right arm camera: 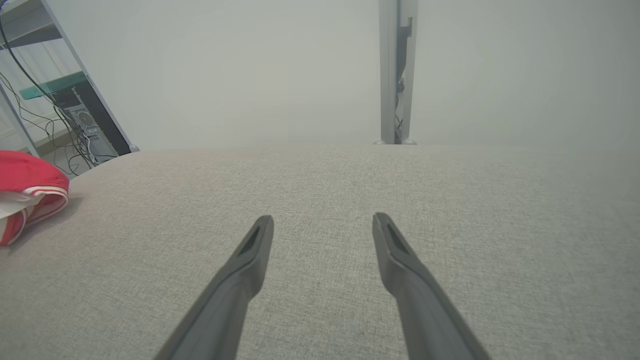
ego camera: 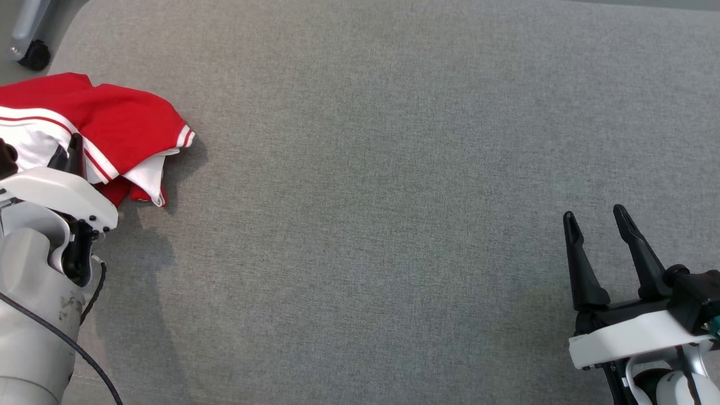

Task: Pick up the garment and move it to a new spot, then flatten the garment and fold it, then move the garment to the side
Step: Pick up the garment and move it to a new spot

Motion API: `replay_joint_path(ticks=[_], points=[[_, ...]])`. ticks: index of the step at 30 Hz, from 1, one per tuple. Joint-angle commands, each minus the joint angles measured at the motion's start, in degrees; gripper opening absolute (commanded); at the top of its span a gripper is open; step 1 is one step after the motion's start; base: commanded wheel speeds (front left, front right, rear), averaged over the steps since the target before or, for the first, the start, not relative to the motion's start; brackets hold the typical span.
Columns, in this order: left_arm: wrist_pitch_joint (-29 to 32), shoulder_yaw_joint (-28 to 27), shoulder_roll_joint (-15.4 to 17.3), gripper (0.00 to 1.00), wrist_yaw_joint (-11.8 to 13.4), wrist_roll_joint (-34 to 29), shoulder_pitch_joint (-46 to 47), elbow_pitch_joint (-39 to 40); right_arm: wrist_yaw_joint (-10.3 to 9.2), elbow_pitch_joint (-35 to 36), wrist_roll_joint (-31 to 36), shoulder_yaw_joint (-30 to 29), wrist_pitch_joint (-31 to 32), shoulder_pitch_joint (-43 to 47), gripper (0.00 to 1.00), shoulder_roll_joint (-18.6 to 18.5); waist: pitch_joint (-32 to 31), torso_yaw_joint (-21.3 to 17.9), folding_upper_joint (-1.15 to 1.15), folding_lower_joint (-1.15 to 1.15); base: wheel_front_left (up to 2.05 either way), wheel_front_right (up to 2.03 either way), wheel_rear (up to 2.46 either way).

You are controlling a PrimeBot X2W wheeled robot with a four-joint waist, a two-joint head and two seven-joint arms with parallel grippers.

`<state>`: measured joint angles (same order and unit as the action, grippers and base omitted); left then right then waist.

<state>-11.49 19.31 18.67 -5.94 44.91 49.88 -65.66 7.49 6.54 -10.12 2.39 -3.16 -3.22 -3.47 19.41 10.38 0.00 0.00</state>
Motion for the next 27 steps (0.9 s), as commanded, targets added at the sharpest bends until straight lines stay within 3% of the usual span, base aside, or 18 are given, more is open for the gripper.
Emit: replay_joint_path(ticks=[1, 6, 14, 22, 27], points=[[-1.12, 0.32, -0.08, 0.0, 0.55, -0.87, -1.18, 0.73, 0.02, -0.32, -0.27, 0.0, -0.7, 0.43, 1.0, 0.0, -1.6, 0.4, 0.0, 0.0, 0.0, 0.0, 0.0], [-3.39, 1.13, -0.41, 0.0, 2.81, -3.61, -5.62, 7.26, 0.02, -1.89, -1.25, 0.44, -1.67, 1.53, 1.0, 0.31, -4.92, -0.09, 0.0, 0.0, 0.0, 0.0, 0.0], [-3.34, 4.2, -1.61, 0.0, 7.87, -8.31, -16.83, 26.66, 0.02, -3.28, -2.26, 0.68, -2.83, 2.57, 1.0, 0.48, -7.78, -2.59, 0.0, 0.0, 0.0, 0.0, 0.0], [6.79, 11.82, -1.54, 0.0, 13.36, -11.79, -28.02, 51.04, 0.02, -4.77, -4.07, 1.11, -4.52, 2.0, 1.0, 0.51, -8.01, -7.19, 0.0, 0.0, 0.0, 0.0, 0.0], [12.09, 16.61, -2.15, 0.0, 13.96, -13.21, -30.38, 58.85, 0.02, -6.28, -5.29, 2.0, -5.98, 0.8, 1.0, 0.5, -6.8, -12.26, 0.0, 0.0, 0.0, 0.0, 0.0]])
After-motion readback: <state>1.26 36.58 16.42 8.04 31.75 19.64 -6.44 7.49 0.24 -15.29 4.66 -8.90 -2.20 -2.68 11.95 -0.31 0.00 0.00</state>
